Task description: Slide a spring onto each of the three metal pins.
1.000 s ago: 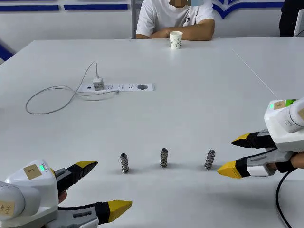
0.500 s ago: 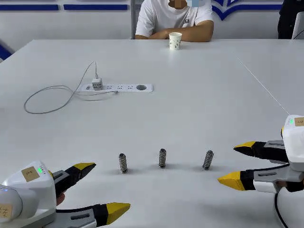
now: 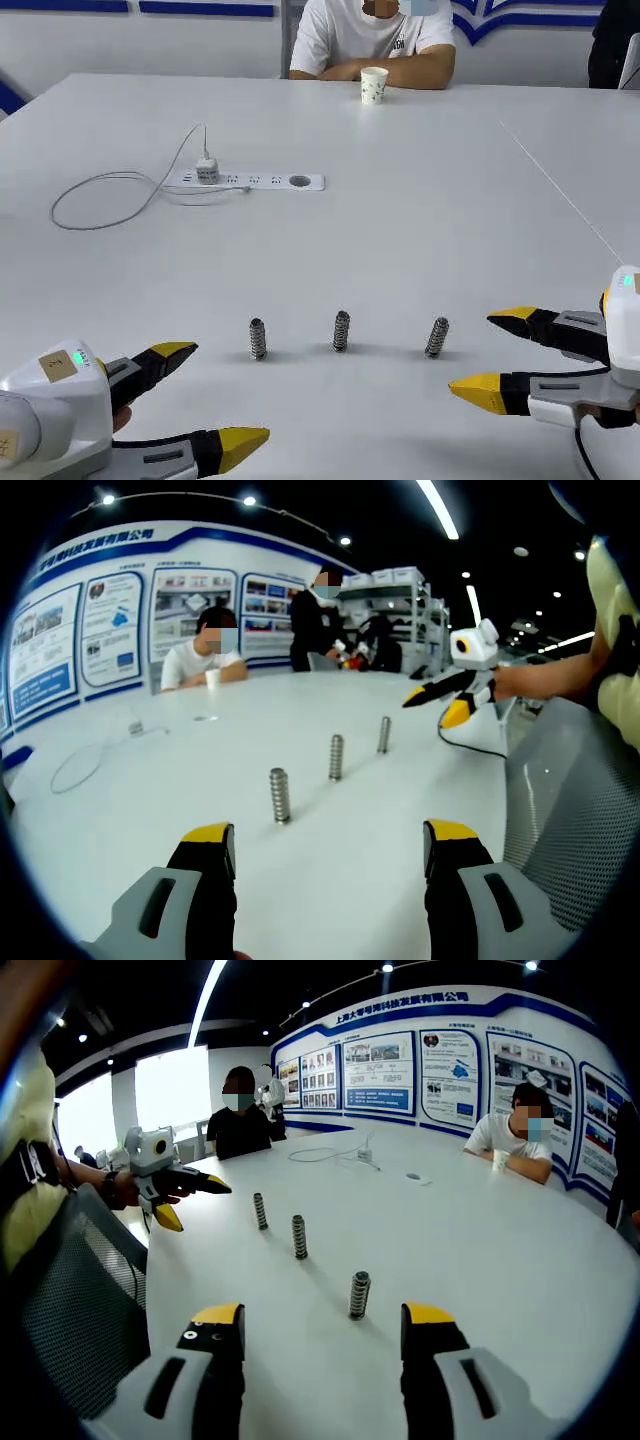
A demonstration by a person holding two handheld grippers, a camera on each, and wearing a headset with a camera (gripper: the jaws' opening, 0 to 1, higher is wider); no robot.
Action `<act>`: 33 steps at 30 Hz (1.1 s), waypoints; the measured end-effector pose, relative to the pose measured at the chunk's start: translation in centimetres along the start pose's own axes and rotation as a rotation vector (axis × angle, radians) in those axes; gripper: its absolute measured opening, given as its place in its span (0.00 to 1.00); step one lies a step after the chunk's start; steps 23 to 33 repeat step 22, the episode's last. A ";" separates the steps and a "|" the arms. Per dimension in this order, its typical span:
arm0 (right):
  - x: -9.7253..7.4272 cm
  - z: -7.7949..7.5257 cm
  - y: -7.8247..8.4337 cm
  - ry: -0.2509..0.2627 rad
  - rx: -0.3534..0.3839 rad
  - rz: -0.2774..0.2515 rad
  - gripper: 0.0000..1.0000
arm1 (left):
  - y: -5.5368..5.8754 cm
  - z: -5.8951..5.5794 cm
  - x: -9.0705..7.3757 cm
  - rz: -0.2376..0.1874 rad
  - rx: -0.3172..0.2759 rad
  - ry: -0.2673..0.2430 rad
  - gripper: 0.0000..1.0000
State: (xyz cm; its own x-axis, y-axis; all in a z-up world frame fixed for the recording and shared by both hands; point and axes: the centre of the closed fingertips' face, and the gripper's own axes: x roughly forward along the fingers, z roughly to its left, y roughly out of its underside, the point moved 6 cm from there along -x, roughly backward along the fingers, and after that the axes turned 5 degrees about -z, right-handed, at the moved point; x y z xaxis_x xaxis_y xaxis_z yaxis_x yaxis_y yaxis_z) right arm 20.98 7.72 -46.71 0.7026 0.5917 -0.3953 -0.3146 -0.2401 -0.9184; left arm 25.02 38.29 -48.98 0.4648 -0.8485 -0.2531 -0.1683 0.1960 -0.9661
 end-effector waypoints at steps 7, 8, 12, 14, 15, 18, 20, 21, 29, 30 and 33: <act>-0.3 -0.2 0.2 0.007 0.014 -0.024 0.65 | 0.2 -0.2 0.0 -0.005 -0.003 0.000 0.78; -0.3 -0.2 0.2 0.008 0.015 -0.024 0.65 | 0.2 -0.2 0.0 -0.005 -0.003 -0.001 0.78; -0.2 -0.1 0.3 0.001 0.006 -0.022 0.66 | 0.3 -0.4 -0.1 -0.002 -0.004 -0.003 0.78; -0.1 0.0 0.3 -0.001 0.003 -0.021 0.66 | 0.3 -0.5 -0.1 -0.002 -0.006 -0.005 0.78; -0.1 0.0 0.2 -0.001 0.001 -0.021 0.66 | 0.3 -0.5 -0.1 -0.001 -0.006 -0.006 0.78; -0.1 0.0 0.3 -0.002 0.006 -0.024 0.66 | 0.2 -0.6 -0.2 0.000 -0.005 -0.010 0.78; -0.1 0.0 0.3 -0.004 0.008 -0.025 0.66 | 0.2 -0.5 -0.2 -0.004 -0.005 -0.014 0.78; -0.1 0.0 0.3 -0.004 0.009 -0.026 0.66 | 0.1 -0.5 -0.3 -0.005 -0.007 -0.016 0.78; 0.0 0.0 0.3 -0.004 0.009 -0.025 0.66 | 0.1 -0.4 -0.3 -0.006 -0.007 -0.018 0.79; 0.0 0.0 0.3 -0.004 0.009 -0.025 0.66 | 0.1 -0.4 -0.3 -0.006 -0.007 -0.018 0.79; 0.0 0.0 0.3 -0.004 0.009 -0.025 0.66 | 0.1 -0.4 -0.3 -0.006 -0.007 -0.018 0.79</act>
